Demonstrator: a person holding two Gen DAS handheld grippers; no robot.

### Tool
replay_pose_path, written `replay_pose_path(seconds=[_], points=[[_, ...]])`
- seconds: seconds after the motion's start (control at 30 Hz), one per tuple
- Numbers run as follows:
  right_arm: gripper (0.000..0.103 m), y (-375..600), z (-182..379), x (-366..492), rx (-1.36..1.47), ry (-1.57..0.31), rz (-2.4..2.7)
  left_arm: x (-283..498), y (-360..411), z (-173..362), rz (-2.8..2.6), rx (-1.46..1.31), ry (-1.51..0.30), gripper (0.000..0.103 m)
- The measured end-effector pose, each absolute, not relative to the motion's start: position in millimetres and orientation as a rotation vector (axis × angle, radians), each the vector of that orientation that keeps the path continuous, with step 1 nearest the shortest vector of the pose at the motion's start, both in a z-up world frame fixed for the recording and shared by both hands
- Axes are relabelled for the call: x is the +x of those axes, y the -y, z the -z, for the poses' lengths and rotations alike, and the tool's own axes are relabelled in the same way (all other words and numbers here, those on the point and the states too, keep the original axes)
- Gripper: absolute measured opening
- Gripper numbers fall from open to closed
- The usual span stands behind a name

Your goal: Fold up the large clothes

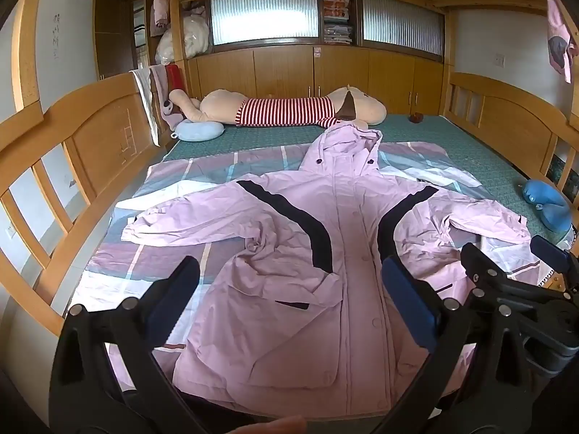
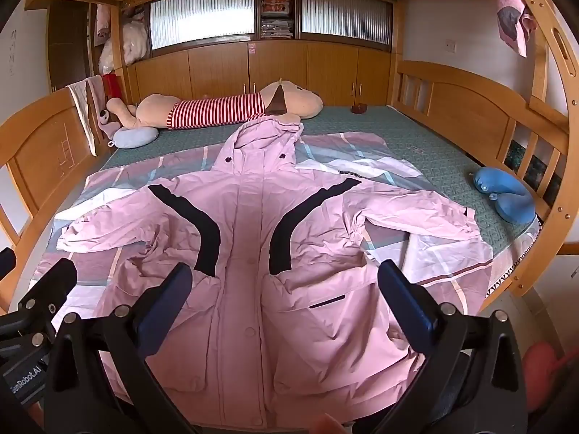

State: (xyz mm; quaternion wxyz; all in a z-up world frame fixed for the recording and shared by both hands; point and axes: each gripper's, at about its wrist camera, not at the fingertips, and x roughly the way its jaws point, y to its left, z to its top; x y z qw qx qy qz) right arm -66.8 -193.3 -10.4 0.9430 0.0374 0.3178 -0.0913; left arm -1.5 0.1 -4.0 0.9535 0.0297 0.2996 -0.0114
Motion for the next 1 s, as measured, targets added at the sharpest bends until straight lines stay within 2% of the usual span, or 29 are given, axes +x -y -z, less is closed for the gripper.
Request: replay_pose_path(seconds=[1.0], points=[[0.102, 186.0, 17.8, -56.4, 0.049, -0.677, 0.190, 1.9, -3.0, 13.0, 0.030, 0.049, -0.632, 0.101]])
